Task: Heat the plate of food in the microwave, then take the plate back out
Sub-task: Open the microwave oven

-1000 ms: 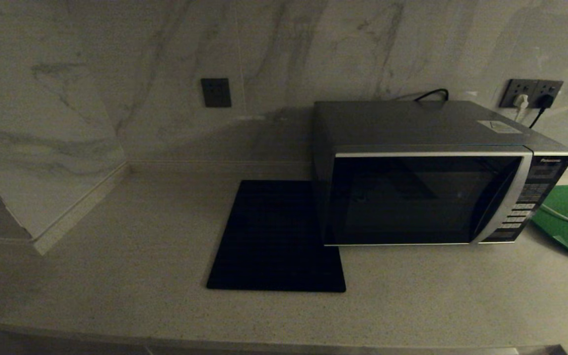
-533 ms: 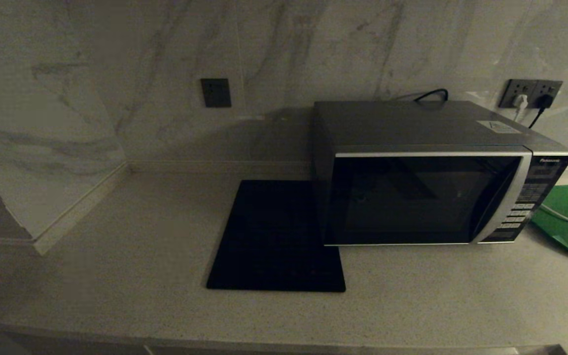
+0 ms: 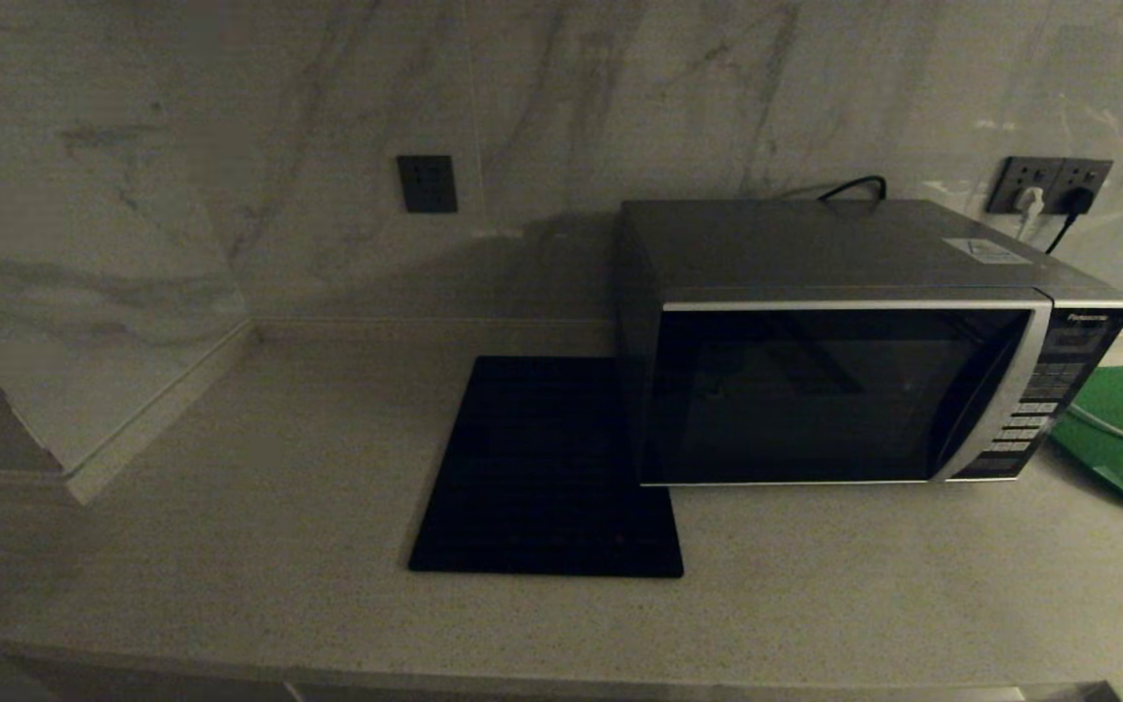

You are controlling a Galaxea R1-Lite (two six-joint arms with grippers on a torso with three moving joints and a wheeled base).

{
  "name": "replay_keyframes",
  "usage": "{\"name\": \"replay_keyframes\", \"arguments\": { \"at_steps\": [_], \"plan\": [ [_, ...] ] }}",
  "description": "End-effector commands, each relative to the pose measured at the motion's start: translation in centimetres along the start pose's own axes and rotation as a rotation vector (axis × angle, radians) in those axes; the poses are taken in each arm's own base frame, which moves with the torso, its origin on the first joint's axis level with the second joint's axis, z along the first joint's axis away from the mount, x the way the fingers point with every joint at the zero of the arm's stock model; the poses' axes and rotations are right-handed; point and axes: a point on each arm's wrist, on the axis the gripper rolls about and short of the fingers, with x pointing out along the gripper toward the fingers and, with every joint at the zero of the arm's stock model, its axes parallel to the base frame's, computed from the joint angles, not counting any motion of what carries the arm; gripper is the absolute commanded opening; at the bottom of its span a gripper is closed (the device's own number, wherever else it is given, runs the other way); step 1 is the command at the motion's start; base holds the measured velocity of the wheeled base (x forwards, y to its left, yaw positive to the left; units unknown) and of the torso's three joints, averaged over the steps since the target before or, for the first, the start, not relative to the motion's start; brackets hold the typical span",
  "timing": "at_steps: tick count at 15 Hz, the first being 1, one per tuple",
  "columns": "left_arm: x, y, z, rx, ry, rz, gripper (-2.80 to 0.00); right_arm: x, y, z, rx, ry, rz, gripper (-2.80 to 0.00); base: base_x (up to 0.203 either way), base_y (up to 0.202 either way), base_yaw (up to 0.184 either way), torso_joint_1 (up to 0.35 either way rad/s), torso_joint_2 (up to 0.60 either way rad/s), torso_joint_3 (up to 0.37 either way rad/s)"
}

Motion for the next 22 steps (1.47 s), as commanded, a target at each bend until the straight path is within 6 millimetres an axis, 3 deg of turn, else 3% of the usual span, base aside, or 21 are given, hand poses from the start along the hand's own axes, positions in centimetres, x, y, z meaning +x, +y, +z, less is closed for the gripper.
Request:
{"name": "replay_keyframes", "arguments": {
  "at_steps": [1, 4, 7, 10, 12, 13, 16, 19, 22],
  "plan": [
    [0.0, 0.0, 0.0, -0.001, 0.000, 0.000, -2.80, 8.1, -0.5, 0.8, -0.014, 0.144, -0.233, -2.80, 0.000, 0.000, 0.000, 0.000, 0.00, 0.000],
    [0.0, 0.0, 0.0, -0.001, 0.000, 0.000, -2.80, 11.9, -1.3, 0.5, -0.140, 0.098, -0.543, -2.80, 0.000, 0.000, 0.000, 0.000, 0.00, 0.000],
    [0.0, 0.0, 0.0, -0.001, 0.000, 0.000, -2.80, 13.3, -1.7, -1.6, -0.427, 0.214, -0.604, -2.80, 0.000, 0.000, 0.000, 0.000, 0.00, 0.000],
    [0.0, 0.0, 0.0, -0.001, 0.000, 0.000, -2.80, 16.8, -2.1, -2.9, -0.448, 0.185, -0.630, -2.80, 0.000, 0.000, 0.000, 0.000, 0.00, 0.000],
    [0.0, 0.0, 0.0, -0.001, 0.000, 0.000, -2.80, 17.6, -2.1, -4.0, -0.464, 0.191, -0.612, -2.80, 0.000, 0.000, 0.000, 0.000, 0.00, 0.000],
    [0.0, 0.0, 0.0, -0.001, 0.000, 0.000, -2.80, 18.2, -2.2, -4.3, -0.465, 0.187, -0.612, 0.00, 0.000, 0.000, 0.000, 0.000, 0.00, 0.000],
    [0.0, 0.0, 0.0, -0.001, 0.000, 0.000, -2.80, 20.5, -2.6, -5.6, -0.450, 0.150, -0.609, 0.00, 0.000, 0.000, 0.000, 0.000, 0.00, 0.000],
    [0.0, 0.0, 0.0, -0.001, 0.000, 0.000, -2.80, 24.7, -4.2, -8.9, -0.390, 0.103, -0.715, 0.00, 0.000, 0.000, 0.000, 0.000, 0.00, 0.000],
    [0.0, 0.0, 0.0, -0.001, 0.000, 0.000, -2.80, 26.8, -5.5, -12.1, -0.348, 0.055, -0.752, 0.00, 0.000, 0.000, 0.000, 0.000, 0.00, 0.000]
  ]
}}
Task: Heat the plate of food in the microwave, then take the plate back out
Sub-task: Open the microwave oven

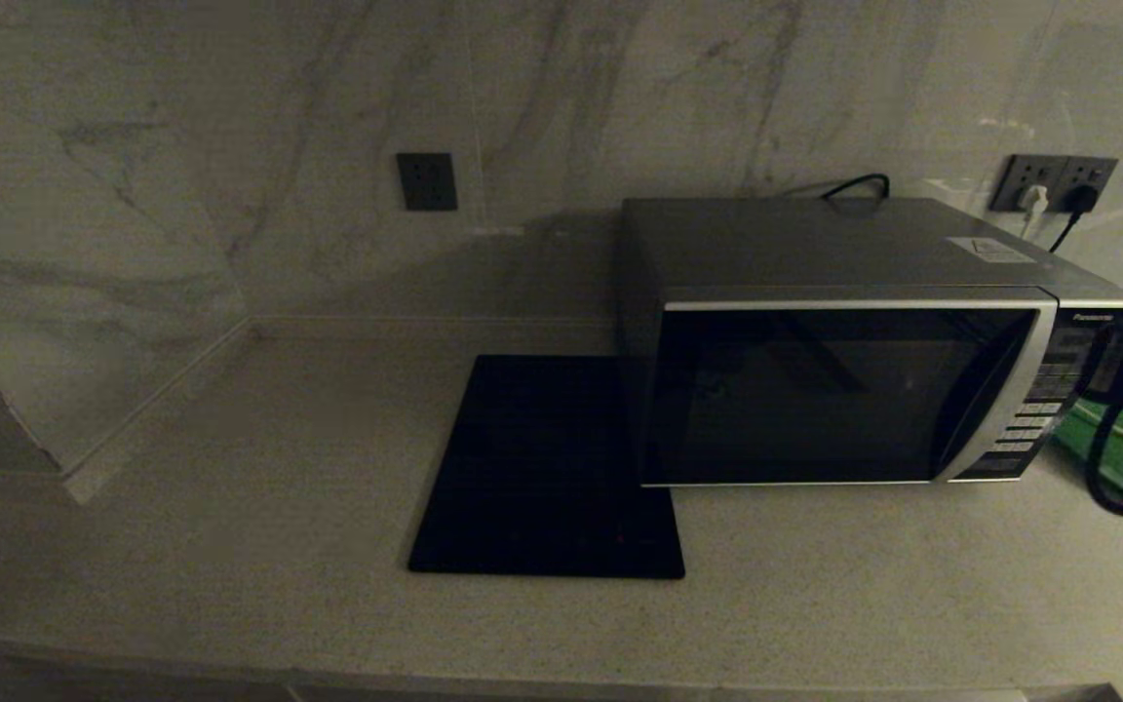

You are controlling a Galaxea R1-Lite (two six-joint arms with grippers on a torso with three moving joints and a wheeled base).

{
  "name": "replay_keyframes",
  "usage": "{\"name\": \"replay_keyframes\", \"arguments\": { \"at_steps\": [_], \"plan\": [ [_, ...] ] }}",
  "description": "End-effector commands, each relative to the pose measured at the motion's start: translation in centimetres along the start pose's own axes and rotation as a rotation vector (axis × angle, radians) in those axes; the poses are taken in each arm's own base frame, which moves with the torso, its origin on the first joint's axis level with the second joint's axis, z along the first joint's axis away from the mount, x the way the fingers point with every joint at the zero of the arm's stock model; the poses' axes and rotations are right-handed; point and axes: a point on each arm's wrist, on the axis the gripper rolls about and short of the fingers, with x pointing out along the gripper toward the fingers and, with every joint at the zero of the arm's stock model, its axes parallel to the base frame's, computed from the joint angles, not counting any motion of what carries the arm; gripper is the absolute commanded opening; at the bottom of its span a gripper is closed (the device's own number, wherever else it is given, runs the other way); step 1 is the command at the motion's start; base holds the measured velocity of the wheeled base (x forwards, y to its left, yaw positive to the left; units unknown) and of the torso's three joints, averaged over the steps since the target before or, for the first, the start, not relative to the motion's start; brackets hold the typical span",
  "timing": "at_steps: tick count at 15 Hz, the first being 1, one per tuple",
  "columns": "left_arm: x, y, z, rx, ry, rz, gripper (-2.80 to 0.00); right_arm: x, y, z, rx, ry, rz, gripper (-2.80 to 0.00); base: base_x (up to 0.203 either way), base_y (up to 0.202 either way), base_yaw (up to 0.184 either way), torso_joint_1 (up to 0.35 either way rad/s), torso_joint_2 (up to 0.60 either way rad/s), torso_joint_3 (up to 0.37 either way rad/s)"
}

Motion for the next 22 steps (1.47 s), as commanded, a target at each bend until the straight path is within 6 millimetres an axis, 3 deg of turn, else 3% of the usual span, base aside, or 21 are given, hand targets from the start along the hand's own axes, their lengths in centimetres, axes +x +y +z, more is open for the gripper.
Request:
{"name": "replay_keyframes", "arguments": {
  "at_steps": [1, 11, 15, 22],
  "plan": [
    [0.0, 0.0, 0.0, -0.001, 0.000, 0.000, -2.80, 2.1, 1.5, -2.4, 0.020, -0.008, -0.039, 0.00, 0.000, 0.000, 0.000, 0.000, 0.00, 0.000],
    [0.0, 0.0, 0.0, -0.001, 0.000, 0.000, -2.80, 6.1, 4.4, -5.5, 0.055, 0.043, -0.097, 0.00, 0.000, 0.000, 0.000, 0.000, 0.00, 0.000],
    [0.0, 0.0, 0.0, 0.000, 0.000, 0.000, -2.80, 8.4, 5.3, -5.5, 0.066, 0.053, -0.133, 0.00, 0.000, 0.000, 0.000, 0.000, 0.00, 0.000],
    [0.0, 0.0, 0.0, -0.001, 0.000, 0.000, -2.80, 11.7, 4.6, -4.8, 0.101, 0.048, -0.210, 0.00, 0.000, 0.000, 0.000, 0.000, 0.00, 0.000]
  ]
}}
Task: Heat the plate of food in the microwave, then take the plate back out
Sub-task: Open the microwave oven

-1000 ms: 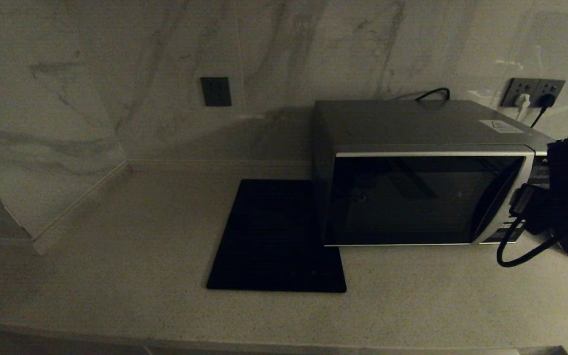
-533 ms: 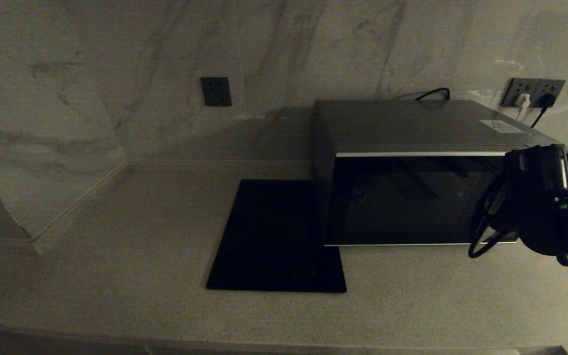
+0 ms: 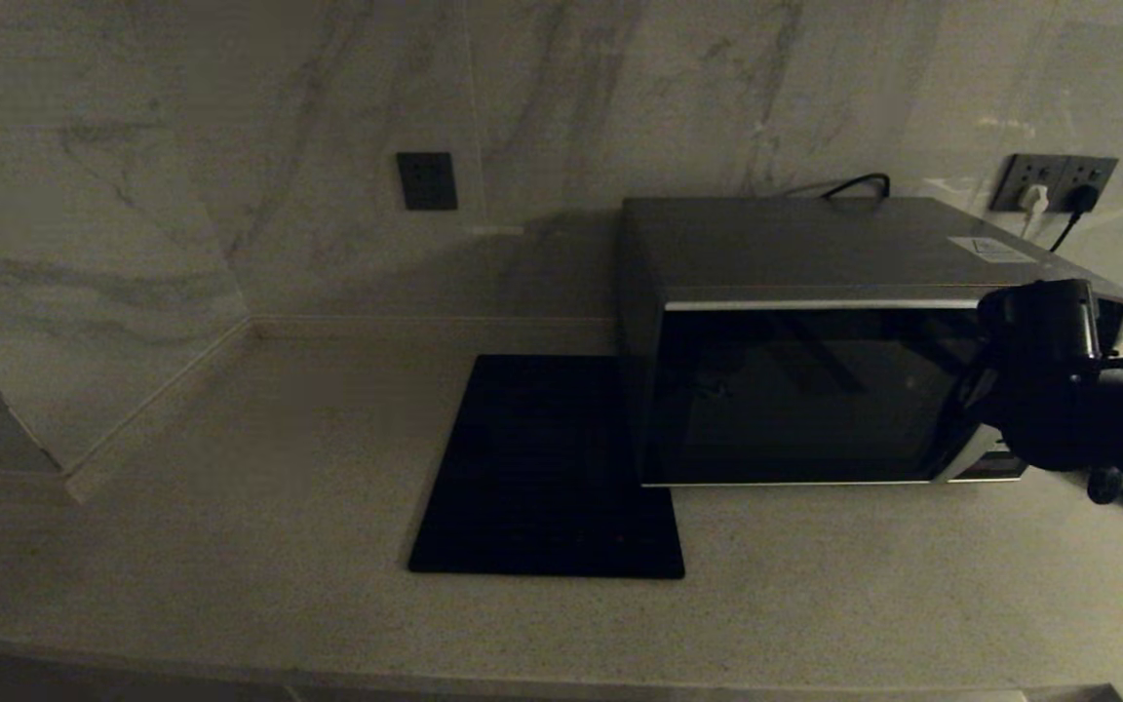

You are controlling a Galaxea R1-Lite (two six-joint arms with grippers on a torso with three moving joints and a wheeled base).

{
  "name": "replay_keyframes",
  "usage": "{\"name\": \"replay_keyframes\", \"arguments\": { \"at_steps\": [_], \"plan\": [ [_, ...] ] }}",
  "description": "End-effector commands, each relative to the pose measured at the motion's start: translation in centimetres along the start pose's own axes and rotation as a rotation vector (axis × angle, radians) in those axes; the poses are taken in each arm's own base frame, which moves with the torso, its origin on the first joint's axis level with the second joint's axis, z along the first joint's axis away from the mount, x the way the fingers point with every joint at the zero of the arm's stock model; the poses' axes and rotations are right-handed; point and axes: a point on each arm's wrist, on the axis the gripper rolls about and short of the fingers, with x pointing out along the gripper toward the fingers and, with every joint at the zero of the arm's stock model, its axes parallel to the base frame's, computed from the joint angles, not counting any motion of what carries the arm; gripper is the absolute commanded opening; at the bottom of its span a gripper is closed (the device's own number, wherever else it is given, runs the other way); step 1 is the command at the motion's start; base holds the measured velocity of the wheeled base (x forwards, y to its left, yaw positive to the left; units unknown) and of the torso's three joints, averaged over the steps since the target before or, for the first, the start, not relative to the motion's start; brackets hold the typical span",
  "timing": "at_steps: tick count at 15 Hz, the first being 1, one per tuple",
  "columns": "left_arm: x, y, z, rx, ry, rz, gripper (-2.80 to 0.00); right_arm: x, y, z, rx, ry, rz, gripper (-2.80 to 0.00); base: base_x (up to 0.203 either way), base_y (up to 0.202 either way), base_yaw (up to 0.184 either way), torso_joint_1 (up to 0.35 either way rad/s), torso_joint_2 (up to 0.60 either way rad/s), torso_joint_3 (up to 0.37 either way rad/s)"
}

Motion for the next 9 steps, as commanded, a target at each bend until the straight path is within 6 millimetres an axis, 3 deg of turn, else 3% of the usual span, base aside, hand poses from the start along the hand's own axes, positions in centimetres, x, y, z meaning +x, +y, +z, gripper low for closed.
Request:
{"name": "replay_keyframes", "arguments": {
  "at_steps": [1, 9],
  "plan": [
    [0.0, 0.0, 0.0, -0.001, 0.000, 0.000, -2.80, 1.2, 0.1, -0.1, 0.004, 0.003, -0.028, 0.00, 0.000, 0.000, 0.000, 0.000, 0.00, 0.000],
    [0.0, 0.0, 0.0, -0.001, 0.000, 0.000, -2.80, 3.4, 1.1, 0.1, 0.015, 0.001, -0.058, 0.00, 0.000, 0.000, 0.000, 0.000, 0.00, 0.000]
  ]
}}
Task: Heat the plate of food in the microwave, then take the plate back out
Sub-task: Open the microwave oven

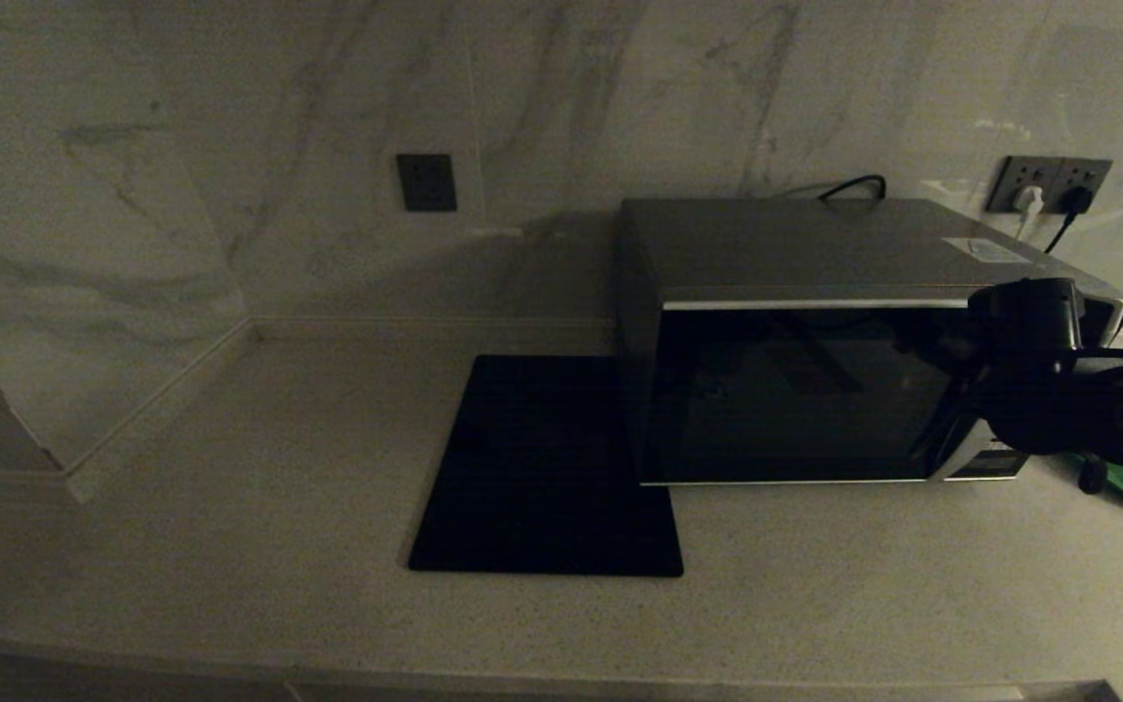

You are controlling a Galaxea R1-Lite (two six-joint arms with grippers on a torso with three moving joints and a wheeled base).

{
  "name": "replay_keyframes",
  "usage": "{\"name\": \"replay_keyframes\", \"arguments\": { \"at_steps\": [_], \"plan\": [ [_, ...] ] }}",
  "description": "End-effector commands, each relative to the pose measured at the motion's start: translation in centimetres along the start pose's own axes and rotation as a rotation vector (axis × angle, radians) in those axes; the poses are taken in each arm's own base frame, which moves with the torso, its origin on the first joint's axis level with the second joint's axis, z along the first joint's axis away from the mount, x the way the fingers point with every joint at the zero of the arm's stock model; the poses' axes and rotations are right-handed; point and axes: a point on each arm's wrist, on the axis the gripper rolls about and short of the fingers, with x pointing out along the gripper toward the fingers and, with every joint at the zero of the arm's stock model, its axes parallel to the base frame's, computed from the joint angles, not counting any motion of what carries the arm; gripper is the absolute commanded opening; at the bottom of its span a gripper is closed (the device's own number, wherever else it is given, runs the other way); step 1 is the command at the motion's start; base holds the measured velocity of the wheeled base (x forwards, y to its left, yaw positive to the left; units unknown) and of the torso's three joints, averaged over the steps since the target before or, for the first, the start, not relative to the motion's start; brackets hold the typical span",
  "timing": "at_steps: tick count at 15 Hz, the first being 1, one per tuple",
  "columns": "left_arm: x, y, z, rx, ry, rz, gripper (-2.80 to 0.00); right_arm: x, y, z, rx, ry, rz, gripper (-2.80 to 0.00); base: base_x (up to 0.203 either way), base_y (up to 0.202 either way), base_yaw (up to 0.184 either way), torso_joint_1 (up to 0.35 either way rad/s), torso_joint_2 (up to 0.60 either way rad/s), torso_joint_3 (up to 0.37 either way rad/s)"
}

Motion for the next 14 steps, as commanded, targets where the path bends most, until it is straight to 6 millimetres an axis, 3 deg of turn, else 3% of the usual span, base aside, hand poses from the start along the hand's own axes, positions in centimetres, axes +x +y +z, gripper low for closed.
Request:
{"name": "replay_keyframes", "arguments": {
  "at_steps": [1, 2, 3, 4, 14],
  "plan": [
    [0.0, 0.0, 0.0, -0.001, 0.000, 0.000, -2.80, 0.7, 0.5, -0.1, 0.008, -0.004, -0.006, 0.00, 0.000, 0.000, 0.000, 0.000, 0.00, 0.000],
    [0.0, 0.0, 0.0, -0.001, 0.000, 0.000, -2.80, 0.8, 0.6, -0.3, 0.006, -0.001, -0.008, 0.00, 0.000, 0.000, 0.000, 0.000, 0.00, 0.000],
    [0.0, 0.0, 0.0, -0.001, 0.000, 0.000, -2.80, 0.9, 0.6, -0.3, 0.005, 0.001, -0.008, -0.44, 0.000, 0.000, 0.000, 0.000, 0.00, 0.000],
    [0.0, 0.0, 0.0, -0.001, 0.000, 0.000, -2.80, 0.9, 0.6, -0.4, 0.002, 0.002, -0.008, -2.80, 0.000, 0.000, 0.000, 0.000, 0.00, 0.000],
    [0.0, 0.0, 0.0, -0.001, 0.000, 0.000, -2.80, 0.4, 0.5, -1.5, -0.025, 0.032, 0.014, -2.80, 0.000, 0.000, 0.000, 0.000, 0.00, 0.000]
  ]
}}
